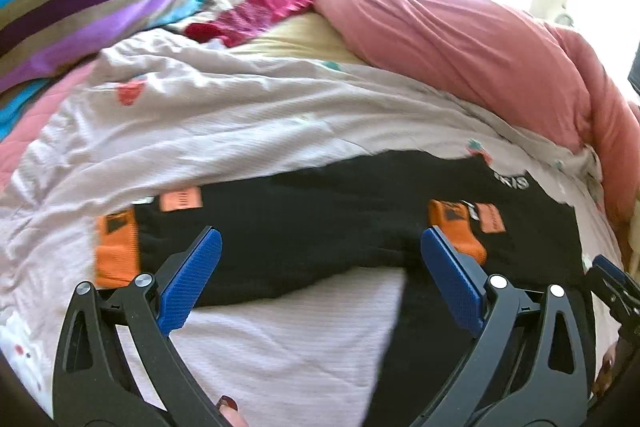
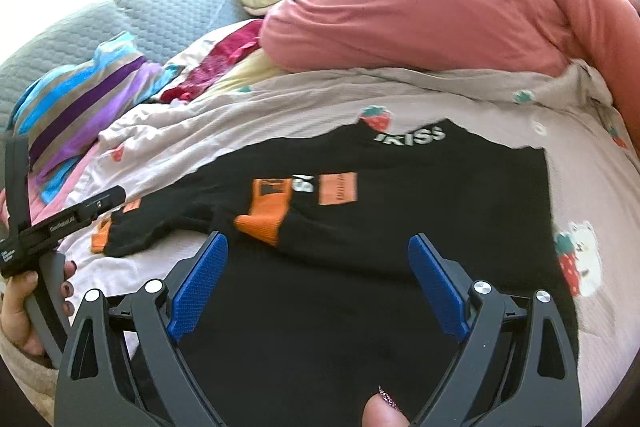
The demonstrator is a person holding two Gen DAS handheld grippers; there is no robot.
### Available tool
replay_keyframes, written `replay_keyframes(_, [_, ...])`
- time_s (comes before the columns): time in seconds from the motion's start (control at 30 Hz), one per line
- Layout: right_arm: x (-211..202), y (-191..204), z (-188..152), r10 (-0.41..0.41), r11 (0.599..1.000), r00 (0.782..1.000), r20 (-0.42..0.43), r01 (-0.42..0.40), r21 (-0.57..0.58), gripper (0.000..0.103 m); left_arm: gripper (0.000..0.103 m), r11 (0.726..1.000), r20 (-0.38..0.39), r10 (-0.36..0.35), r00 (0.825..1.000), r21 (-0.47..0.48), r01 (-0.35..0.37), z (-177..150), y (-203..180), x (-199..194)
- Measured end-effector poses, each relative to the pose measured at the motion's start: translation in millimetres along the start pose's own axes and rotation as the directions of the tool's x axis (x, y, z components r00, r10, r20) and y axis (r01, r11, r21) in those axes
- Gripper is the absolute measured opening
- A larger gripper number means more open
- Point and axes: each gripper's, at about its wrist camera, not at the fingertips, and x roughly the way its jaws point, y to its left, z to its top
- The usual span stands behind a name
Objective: Fold small clothes
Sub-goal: 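Move the left gripper to the other sleeve's orange cuff and grasp it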
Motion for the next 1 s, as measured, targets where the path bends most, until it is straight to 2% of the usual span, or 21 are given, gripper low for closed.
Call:
replay_keyframes(0.2, [13.8,37.6,5.7,0.048,0.997,0.999,-0.018,-0.049,-0.065,0.091,0.094,0.991,0.026,0.104,0.994,-0.091,-0.101,4.4,43.8,-8.5])
replay_keyframes(0.33, [24.0,59.5,7.0,0.075,0.993,0.997,-0.036,-0.078,-0.092,0.091,0.094,0.977,0.027,0.145,0.989,-0.163,-0.138,8.2,74.0,-13.9])
replay_keyframes(0.53, [38.6,93.0,9.5,0.119,0.983,0.991,-0.063,-0.126,-0.13,0.091,0.094,0.954,0.047,0.252,0.967,-0.18,-0.24,11.6,101.4,-25.1])
replay_keyframes(0.7, [46.5,117.6,13.3,0.154,0.974,0.985,-0.075,-0.164,-0.153,0.091,0.094,0.926,-0.009,0.295,0.955,-0.243,-0.288,5.7,136.1,-21.8])
replay_keyframes(0.8, [51.3,128.3,15.4,0.171,0.97,0.982,-0.084,-0.183,-0.16,0.091,0.094,0.907,-0.045,0.283,0.958,-0.313,-0.282,-0.7,160.8,-18.9])
replay_keyframes(0.9, [55.2,137.9,15.8,0.187,0.965,0.978,-0.091,-0.201,-0.167,0.091,0.093,0.893,-0.042,0.258,0.965,-0.37,-0.255,-5.4,175.6,-17.9])
replay_keyframes(1.0, [61.7,145.5,16.3,0.199,0.962,0.975,-0.102,-0.214,-0.168,0.091,0.094,0.9,-0.043,0.198,0.979,-0.389,-0.199,-7.8,178.4,-12.1])
